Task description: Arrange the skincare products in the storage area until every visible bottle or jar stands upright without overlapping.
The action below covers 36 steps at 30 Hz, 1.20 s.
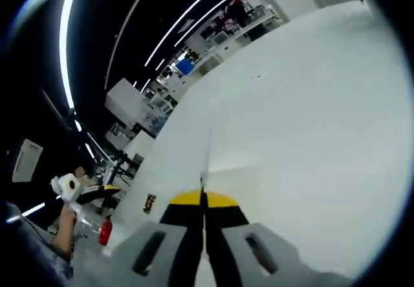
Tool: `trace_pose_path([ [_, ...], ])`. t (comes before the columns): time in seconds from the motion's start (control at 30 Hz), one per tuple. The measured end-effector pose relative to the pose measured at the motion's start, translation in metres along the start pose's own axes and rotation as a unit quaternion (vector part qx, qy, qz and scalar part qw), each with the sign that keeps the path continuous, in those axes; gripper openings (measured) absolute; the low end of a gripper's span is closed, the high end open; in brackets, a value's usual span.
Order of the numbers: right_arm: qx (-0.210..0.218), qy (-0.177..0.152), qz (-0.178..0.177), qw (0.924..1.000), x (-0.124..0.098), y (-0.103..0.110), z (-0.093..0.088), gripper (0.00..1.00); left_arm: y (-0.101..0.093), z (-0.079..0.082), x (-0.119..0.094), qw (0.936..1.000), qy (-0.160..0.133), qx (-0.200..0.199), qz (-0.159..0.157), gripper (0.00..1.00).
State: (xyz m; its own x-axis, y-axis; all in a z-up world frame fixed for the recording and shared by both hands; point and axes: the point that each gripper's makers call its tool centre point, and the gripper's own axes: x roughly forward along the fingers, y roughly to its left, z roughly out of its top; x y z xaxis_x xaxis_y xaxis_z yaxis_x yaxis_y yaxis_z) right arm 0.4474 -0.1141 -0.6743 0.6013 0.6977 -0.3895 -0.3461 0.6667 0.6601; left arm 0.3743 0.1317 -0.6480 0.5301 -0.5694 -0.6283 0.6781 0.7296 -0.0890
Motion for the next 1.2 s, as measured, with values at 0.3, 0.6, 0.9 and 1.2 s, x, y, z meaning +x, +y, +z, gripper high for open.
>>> trace_pose_path([
  [0.3,0.039,-0.02,0.04,0.9982,0.014,0.003,0.015,0.0,0.002,0.012,0.024,0.9994,-0.01,-0.021,-0.027,0.63],
  [0.6,0.078,-0.053,0.084,0.992,0.02,0.013,0.035,0.0,0.001,0.03,0.048,0.9909,-0.045,-0.103,-0.074,0.55],
  [0.9,0.087,-0.073,0.139,0.9838,0.028,0.042,0.058,0.0,-0.006,0.05,0.07,0.9771,-0.078,-0.151,-0.128,0.48],
  [1.2,0.074,-0.077,0.191,0.9757,0.034,0.077,0.075,0.0,-0.011,0.069,0.089,0.9561,-0.107,-0.204,-0.182,0.52],
])
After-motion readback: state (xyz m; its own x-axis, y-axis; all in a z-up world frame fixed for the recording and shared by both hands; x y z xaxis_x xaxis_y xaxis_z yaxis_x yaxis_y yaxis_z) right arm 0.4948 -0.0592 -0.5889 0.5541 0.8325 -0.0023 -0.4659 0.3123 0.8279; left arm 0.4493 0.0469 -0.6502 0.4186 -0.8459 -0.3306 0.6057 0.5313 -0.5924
